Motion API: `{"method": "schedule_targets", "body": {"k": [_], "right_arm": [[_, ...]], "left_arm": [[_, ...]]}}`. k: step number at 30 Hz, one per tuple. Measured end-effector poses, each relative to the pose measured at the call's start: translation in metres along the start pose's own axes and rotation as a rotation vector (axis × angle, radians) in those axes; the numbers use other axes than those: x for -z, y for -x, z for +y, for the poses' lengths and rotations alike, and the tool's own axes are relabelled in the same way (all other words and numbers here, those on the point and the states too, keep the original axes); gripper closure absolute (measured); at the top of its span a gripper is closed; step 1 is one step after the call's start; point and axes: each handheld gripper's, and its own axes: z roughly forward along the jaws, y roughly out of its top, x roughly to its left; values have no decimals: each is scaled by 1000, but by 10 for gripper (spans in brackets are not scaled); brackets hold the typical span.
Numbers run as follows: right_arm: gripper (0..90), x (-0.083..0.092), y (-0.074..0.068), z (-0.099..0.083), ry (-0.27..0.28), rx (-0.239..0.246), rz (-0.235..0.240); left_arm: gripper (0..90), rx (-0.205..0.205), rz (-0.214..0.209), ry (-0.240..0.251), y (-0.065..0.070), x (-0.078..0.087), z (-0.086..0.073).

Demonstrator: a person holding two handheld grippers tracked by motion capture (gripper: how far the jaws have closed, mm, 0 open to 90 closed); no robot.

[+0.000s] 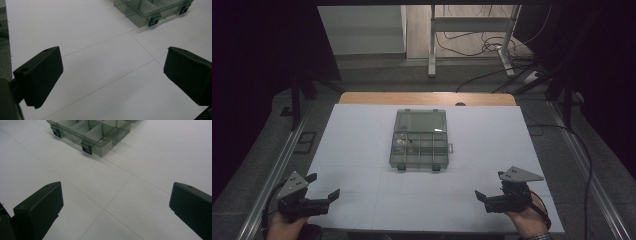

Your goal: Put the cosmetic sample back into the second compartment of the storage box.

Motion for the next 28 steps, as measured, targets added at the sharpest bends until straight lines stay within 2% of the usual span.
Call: {"method": "schedule_targets", "body": {"k": [10,15,20,23,28], "right_arm": [[0,14,8,-11,1,-29,-46],[0,22,12,-20,8,-60,-74],[0,28,13,-29,1,-83,-87],[0,30,13,-30,19,-85,-97],[0,28,14,-30,-5,-86,-94]], "left_arm": [[26,4,0,1,0,0,0],[26,5,0,2,0,0,0],[26,4,1,3,0,0,0],[26,4,1,1,0,0,0],[26,6,-2,0,0,0,0]]}}
